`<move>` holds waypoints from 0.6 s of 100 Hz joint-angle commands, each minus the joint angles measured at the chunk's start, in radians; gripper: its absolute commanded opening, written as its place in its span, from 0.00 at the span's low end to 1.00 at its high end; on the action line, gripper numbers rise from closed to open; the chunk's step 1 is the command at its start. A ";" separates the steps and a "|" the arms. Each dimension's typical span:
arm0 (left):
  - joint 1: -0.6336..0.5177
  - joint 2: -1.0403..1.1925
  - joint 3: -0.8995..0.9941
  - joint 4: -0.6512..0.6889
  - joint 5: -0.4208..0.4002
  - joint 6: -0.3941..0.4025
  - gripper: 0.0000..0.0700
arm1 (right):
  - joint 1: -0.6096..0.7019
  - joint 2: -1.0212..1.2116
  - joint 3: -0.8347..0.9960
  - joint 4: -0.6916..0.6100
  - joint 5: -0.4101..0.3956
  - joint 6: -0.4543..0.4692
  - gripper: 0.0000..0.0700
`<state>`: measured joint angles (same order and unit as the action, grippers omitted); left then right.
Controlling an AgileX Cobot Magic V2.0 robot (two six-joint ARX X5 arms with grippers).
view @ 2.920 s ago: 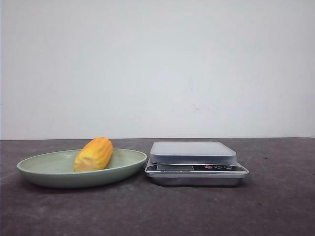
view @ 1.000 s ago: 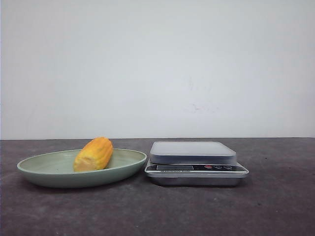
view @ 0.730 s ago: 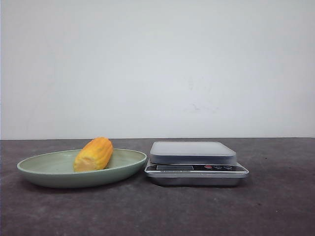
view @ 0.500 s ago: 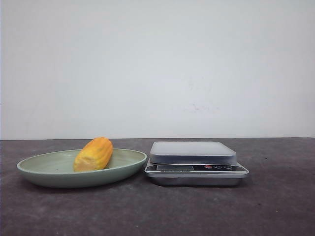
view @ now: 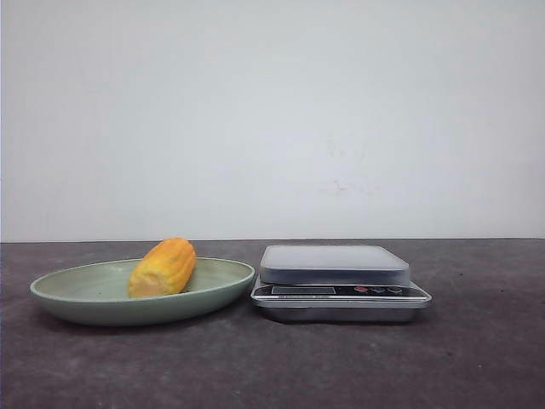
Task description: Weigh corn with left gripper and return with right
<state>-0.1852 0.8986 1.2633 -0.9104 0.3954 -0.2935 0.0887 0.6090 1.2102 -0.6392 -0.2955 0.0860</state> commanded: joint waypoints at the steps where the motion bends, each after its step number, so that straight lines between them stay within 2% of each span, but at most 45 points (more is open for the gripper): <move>1: -0.019 0.054 0.021 -0.011 -0.003 -0.010 0.98 | 0.000 0.002 0.016 0.009 0.000 0.012 1.00; 14: -0.063 0.163 0.021 -0.009 -0.017 -0.010 0.97 | 0.000 0.002 0.016 0.009 0.002 0.012 1.00; 33: -0.122 0.333 0.021 0.024 -0.113 -0.010 0.97 | 0.000 0.002 0.016 0.008 0.008 0.011 1.00; 60: -0.172 0.554 0.021 0.096 -0.115 -0.015 0.97 | 0.000 0.002 0.016 0.005 0.009 0.011 1.00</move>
<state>-0.3435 1.4063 1.2633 -0.8310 0.2832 -0.3046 0.0887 0.6090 1.2102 -0.6395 -0.2882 0.0860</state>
